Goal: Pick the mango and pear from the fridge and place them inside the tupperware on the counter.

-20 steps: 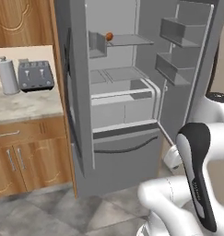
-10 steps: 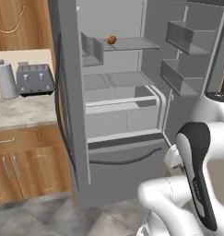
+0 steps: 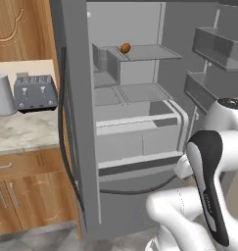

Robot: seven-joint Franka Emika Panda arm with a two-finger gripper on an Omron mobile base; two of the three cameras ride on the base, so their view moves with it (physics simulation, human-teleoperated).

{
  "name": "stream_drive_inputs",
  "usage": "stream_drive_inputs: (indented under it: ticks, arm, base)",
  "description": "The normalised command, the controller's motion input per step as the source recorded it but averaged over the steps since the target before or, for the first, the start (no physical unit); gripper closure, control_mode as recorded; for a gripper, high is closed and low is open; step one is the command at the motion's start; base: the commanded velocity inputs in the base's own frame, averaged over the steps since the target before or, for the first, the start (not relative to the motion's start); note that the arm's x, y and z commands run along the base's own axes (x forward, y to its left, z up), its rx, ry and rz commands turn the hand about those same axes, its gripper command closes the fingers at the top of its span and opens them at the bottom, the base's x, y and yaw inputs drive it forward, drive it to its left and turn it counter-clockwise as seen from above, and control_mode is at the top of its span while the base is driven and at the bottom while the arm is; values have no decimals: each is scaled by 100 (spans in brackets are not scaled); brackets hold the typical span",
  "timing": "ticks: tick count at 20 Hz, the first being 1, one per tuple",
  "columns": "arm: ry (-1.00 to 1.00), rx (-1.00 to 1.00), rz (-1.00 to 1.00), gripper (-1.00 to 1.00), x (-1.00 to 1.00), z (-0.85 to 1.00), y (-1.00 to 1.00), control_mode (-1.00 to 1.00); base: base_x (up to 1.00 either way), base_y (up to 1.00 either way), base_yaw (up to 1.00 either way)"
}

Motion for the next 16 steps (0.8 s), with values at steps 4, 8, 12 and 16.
stream_drive_inputs:
  ticks: [4, 8, 12, 16]
  arm:
    - [0, 0, 0, -100, 0, 0, 0, 100]
    - [0, 0, 0, -100, 0, 0, 0, 100]
    - [0, 0, 0, -100, 0, 0, 0, 100]
    - [0, 0, 0, -100, 0, 0, 0, 100]
  base:
    - [71, -12, 1]
    - [71, -12, 4]
    - [64, -15, 12]
    - [61, -17, 19]
